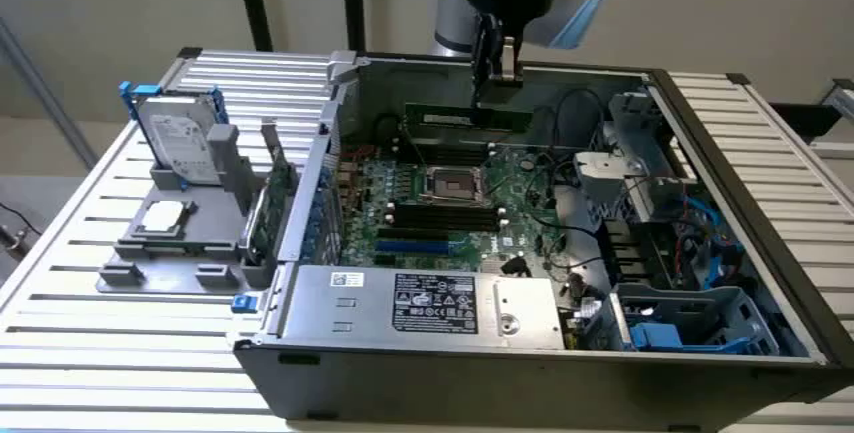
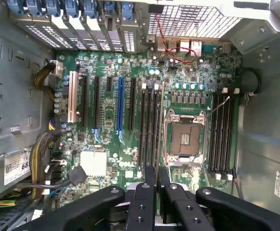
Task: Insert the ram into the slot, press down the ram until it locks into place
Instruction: 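Insert the ram into the slot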
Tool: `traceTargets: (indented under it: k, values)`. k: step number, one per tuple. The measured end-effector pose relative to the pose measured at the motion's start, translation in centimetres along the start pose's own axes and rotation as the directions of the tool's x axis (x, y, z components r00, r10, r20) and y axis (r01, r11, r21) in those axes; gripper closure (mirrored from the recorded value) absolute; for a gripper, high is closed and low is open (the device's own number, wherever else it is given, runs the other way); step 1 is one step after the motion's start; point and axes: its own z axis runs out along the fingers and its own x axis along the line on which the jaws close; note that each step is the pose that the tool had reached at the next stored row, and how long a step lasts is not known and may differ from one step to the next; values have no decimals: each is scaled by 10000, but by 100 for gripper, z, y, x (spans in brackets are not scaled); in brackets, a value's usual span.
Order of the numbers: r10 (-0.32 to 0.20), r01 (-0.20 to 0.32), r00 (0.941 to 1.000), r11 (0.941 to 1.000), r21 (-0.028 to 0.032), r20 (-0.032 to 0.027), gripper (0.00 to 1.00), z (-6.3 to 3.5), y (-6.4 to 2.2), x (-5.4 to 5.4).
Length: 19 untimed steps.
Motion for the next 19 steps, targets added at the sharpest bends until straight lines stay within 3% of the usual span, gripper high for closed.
traceTargets:
  k: [19]
  values:
    - [0,0,10000,10000,0,0,86,0,0,0]
